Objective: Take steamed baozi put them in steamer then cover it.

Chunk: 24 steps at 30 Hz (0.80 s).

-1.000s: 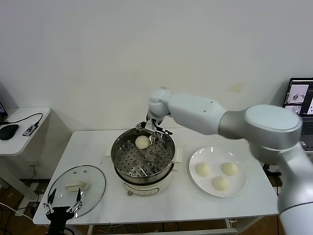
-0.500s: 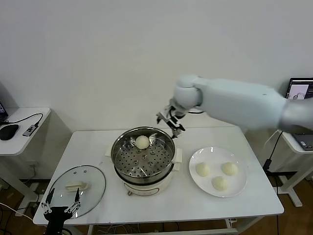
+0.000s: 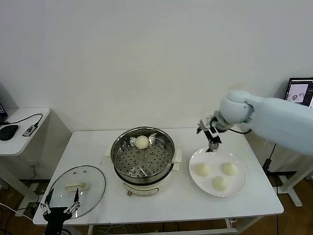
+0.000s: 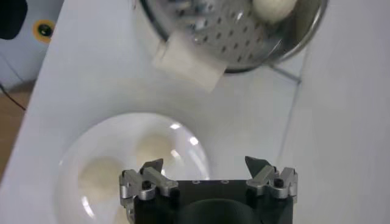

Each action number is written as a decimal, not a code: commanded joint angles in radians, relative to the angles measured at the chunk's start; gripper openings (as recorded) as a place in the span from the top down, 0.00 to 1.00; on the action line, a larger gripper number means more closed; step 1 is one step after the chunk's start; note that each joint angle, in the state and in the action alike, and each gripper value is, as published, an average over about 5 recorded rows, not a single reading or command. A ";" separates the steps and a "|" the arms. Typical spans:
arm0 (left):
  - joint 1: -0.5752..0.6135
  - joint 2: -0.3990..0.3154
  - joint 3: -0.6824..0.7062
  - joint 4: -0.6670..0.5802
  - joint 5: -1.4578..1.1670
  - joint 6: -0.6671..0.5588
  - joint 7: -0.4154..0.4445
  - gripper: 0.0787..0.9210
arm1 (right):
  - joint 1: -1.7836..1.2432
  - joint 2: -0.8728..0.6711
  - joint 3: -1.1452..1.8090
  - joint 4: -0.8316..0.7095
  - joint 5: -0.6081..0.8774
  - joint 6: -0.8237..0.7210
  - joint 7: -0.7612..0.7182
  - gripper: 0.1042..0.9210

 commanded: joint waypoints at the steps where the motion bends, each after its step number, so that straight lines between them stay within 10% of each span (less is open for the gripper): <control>1: 0.000 0.001 -0.003 0.001 0.000 0.001 0.001 0.12 | -0.163 -0.081 0.087 -0.025 -0.053 -0.011 -0.006 0.12; 24: -0.012 0.021 -0.015 0.013 -0.023 0.015 0.004 0.12 | -0.433 0.136 0.272 -0.275 -0.154 0.013 0.013 0.12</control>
